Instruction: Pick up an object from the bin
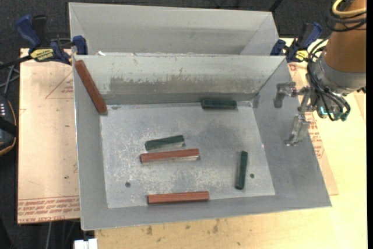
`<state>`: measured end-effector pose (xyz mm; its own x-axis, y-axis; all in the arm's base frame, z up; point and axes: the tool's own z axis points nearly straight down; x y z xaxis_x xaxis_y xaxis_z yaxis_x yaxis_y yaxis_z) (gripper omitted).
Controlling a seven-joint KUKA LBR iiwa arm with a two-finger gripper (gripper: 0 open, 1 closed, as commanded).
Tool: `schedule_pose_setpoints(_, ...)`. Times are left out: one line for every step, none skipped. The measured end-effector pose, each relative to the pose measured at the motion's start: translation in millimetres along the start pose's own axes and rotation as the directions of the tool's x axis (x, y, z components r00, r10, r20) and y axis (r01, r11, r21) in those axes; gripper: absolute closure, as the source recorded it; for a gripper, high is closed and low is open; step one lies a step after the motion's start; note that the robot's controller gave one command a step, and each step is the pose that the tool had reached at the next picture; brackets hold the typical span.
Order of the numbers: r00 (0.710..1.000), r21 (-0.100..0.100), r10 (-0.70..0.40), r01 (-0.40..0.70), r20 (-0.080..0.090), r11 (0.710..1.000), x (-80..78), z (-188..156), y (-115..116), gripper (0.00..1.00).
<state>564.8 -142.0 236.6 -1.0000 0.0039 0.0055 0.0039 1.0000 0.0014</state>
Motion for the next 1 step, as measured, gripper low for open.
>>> schedule_pose_setpoints(1.0, 0.002, -0.004, 0.004, 0.007, 1.0, -1.6, -4.1, 0.7, 0.0)
